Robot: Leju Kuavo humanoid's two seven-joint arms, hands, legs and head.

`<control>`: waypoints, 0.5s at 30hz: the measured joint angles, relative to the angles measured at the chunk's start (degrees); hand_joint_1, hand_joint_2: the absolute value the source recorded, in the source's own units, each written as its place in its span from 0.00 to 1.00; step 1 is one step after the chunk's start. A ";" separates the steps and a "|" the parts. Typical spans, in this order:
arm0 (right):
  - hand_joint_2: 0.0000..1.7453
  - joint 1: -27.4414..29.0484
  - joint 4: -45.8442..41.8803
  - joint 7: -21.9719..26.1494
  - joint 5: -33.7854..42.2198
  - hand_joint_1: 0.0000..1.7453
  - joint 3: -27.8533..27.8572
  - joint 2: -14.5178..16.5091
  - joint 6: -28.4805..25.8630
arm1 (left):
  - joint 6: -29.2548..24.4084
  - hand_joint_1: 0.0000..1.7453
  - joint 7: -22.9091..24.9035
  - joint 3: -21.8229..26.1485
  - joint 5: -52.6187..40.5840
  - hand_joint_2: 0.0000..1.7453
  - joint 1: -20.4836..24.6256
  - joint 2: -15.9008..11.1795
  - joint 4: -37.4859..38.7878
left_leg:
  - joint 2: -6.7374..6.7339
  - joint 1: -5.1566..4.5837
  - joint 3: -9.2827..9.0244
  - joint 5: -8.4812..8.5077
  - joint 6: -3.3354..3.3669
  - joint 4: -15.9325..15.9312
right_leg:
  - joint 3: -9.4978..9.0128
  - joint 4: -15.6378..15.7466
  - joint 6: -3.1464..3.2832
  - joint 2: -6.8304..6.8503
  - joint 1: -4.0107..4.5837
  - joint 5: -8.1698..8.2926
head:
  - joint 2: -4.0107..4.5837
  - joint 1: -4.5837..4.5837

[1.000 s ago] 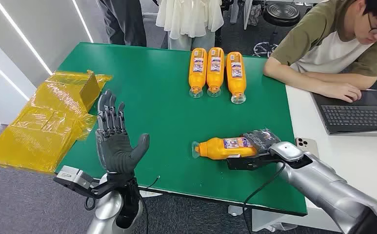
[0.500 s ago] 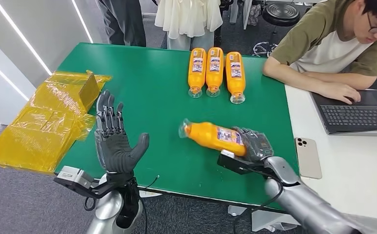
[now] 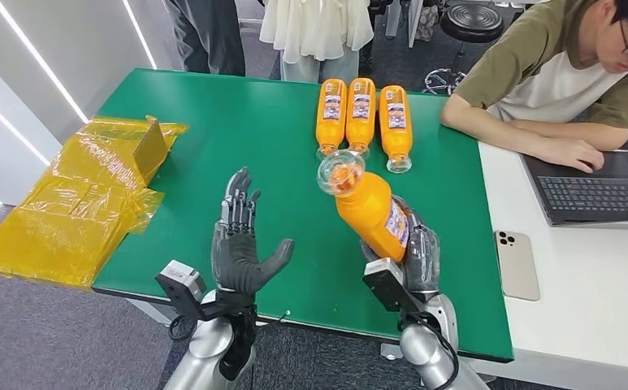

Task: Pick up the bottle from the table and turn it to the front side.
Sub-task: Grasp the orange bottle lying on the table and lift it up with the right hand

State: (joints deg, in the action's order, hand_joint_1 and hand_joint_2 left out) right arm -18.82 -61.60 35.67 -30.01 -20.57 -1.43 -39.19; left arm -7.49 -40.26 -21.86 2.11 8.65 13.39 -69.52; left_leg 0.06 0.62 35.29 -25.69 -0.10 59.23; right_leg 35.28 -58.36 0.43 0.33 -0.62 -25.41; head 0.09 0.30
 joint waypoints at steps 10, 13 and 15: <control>1.00 2.20 -1.13 -4.59 2.49 1.00 -2.53 0.92 1.15 | 8.11 0.00 0.39 -3.13 1.77 1.00 1.97 0.37 4.64 | -0.08 -0.01 -0.02 0.01 0.00 0.01 | 0.01 -0.01 0.04 -0.09 -0.03 0.04 | 0.00 0.00; 1.00 2.24 -0.54 -9.35 0.08 1.00 -4.95 0.92 4.30 | 9.51 0.00 1.08 -3.97 1.20 1.00 2.17 0.40 4.76 | -0.08 -0.01 -0.04 0.01 -0.01 0.00 | 0.02 -0.02 0.04 -0.10 -0.02 0.04 | 0.00 0.00; 1.00 2.58 -0.36 -11.66 -0.70 1.00 -6.20 0.91 6.78 | 9.97 0.00 1.59 -4.25 0.87 1.00 2.23 0.42 4.76 | -0.08 -0.01 -0.03 0.01 -0.01 0.00 | 0.04 -0.02 0.04 -0.10 -0.02 0.03 | 0.00 -0.01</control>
State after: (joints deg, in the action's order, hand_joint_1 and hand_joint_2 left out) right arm -16.24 -61.95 24.01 -30.71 -26.76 -0.52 -32.41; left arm 2.48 -38.67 -26.11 2.97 10.87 13.81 -64.76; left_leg -0.03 0.61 35.26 -25.68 -0.11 59.23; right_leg 35.31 -58.38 0.47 0.23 -0.64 -25.38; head 0.09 0.29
